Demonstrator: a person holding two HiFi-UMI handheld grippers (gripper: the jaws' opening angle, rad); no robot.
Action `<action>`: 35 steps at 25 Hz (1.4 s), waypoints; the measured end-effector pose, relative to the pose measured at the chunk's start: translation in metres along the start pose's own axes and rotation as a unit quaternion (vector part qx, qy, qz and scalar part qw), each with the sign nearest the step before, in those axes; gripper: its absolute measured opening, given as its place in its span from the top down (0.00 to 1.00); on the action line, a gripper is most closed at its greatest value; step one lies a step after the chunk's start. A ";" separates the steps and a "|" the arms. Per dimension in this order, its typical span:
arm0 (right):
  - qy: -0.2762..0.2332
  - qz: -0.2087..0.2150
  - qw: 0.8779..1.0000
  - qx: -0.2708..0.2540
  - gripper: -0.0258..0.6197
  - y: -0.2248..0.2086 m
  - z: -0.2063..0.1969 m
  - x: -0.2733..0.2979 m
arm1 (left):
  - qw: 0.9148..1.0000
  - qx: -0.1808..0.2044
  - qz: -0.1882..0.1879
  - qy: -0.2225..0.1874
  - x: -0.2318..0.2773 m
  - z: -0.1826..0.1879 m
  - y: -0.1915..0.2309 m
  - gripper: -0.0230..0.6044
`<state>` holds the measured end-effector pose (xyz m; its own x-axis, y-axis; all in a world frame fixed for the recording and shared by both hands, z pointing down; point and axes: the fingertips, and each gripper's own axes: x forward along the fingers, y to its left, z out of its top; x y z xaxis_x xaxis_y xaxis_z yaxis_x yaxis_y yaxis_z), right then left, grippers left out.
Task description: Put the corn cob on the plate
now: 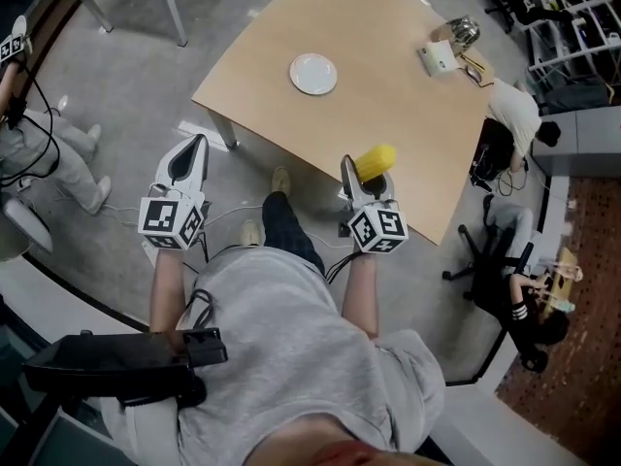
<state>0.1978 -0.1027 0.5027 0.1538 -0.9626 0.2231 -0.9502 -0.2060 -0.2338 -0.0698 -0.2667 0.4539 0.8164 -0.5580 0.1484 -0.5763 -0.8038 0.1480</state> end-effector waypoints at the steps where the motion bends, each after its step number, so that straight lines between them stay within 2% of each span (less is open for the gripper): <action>1: 0.003 0.000 1.000 0.000 0.60 -0.005 -0.001 0.005 | 1.000 0.000 0.000 0.002 0.006 -0.002 0.000 0.93; 12: 0.029 0.008 1.000 0.002 0.60 -0.048 0.005 0.069 | 1.000 -0.006 0.004 0.009 0.080 0.002 0.009 0.93; 17: 0.047 0.014 0.999 0.004 0.60 -0.066 0.001 0.099 | 1.000 -0.005 0.006 0.022 0.107 -0.003 0.012 0.93; 21: 0.063 0.021 0.998 0.014 0.60 -0.074 -0.004 0.125 | 0.999 -0.018 0.013 0.037 0.125 -0.011 0.020 0.93; 35: 0.168 0.048 0.985 0.006 0.60 -0.096 -0.033 0.197 | 0.997 -0.041 0.024 0.068 0.152 -0.031 0.010 0.93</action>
<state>0.3107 -0.2663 0.6002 -0.0360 -0.8659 0.4989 -0.9524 -0.1216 -0.2797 0.0471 -0.3535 0.5084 0.7792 -0.5572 0.2871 -0.6194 -0.7547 0.2163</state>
